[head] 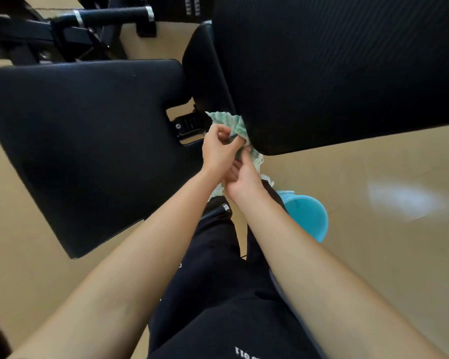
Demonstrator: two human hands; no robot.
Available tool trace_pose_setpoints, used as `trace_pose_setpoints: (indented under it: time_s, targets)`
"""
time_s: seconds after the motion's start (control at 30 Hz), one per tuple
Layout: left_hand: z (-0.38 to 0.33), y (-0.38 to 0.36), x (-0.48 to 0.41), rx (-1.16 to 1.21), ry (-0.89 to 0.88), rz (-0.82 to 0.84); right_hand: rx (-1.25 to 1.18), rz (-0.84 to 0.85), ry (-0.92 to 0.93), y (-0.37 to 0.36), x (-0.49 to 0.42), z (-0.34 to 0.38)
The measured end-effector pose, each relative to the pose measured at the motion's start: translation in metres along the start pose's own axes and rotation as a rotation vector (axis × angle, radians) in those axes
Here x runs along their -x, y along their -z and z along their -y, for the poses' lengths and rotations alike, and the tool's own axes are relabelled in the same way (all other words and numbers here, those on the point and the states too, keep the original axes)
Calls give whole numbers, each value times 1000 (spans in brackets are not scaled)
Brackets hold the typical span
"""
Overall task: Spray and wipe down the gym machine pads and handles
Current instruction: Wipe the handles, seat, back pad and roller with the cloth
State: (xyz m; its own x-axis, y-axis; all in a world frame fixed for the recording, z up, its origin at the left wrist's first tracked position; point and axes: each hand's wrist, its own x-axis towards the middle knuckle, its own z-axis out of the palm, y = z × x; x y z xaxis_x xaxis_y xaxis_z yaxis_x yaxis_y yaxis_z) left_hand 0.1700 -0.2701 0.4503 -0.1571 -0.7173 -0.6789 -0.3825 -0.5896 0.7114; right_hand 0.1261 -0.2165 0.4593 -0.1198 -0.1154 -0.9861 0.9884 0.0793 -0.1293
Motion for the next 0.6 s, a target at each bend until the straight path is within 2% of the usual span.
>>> trace_pose_setpoints:
  time_s: [0.13,0.23,0.37,0.6]
  targets:
    - [13,-1,5,-47,-12,56,-67,-23,7,10,-1,1]
    - [23,1,5,-17,73,108,-125,-14,49,15,1,9]
    - [31,2,-1,140,216,119,-154,2,56,19,0,16]
    - [50,9,-18,299,326,66,-199,-48,59,32,-29,6]
